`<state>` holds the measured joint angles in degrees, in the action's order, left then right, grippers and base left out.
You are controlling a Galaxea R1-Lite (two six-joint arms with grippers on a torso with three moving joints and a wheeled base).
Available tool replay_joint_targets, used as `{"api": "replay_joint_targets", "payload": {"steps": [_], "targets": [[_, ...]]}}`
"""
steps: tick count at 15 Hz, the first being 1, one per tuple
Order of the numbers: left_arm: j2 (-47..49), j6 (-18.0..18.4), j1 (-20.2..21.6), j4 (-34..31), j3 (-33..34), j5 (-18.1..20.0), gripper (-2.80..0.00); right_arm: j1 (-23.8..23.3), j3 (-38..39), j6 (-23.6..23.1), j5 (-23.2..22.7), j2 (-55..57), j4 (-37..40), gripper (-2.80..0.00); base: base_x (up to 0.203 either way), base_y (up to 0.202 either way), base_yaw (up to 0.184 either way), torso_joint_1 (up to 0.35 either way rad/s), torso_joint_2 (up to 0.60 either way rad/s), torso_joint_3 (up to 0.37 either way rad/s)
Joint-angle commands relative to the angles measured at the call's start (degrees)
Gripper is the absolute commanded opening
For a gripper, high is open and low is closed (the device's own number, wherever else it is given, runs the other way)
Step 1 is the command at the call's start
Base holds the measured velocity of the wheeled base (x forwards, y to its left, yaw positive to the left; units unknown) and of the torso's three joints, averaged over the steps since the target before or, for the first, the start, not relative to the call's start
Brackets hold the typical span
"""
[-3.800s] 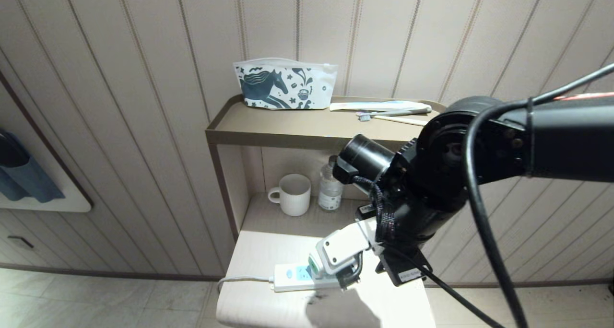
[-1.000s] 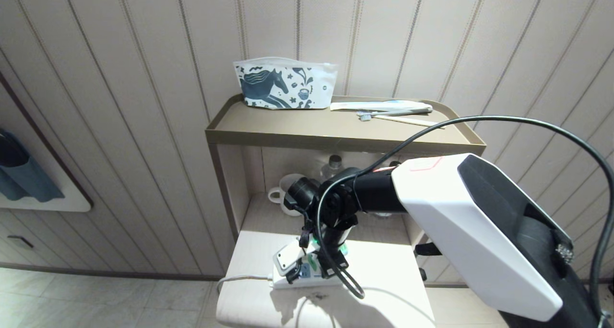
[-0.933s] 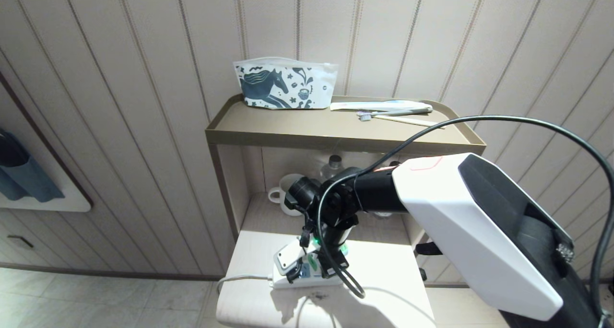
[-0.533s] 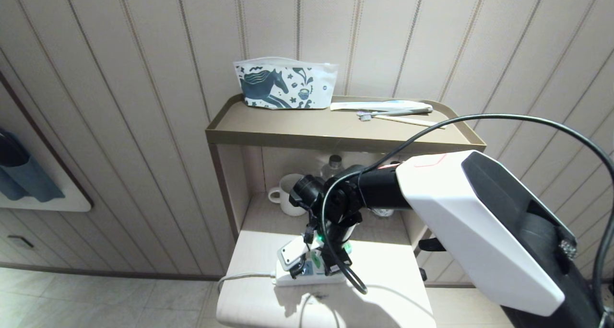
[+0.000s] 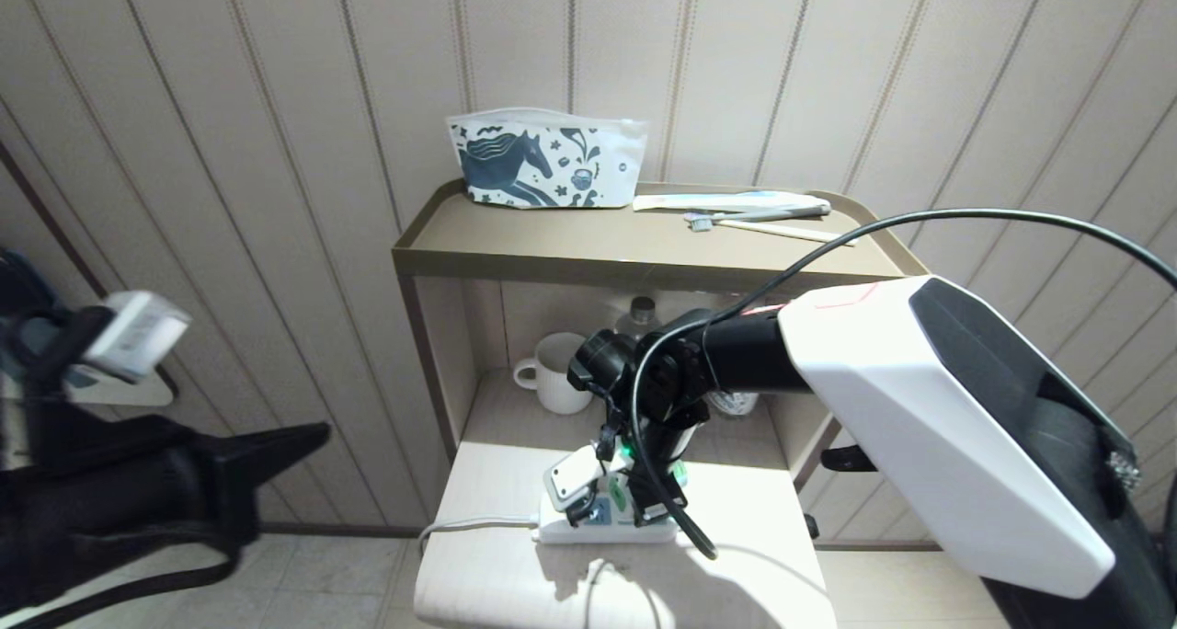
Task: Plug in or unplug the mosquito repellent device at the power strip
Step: Hold the socket with your left hand and unplug it with your right hand
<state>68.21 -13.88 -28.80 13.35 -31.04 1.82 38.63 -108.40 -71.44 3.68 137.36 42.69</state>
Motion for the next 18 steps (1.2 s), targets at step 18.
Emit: {"api": "replay_joint_targets", "payload": {"steps": [18], "targets": [[62.46,-1.0,-25.85,69.14,8.4,-29.47,-2.8,-2.42,3.02,-0.19,0.01,-0.86,0.2,-2.8,0.0,0.0,0.0,0.0,0.0,0.0]]}}
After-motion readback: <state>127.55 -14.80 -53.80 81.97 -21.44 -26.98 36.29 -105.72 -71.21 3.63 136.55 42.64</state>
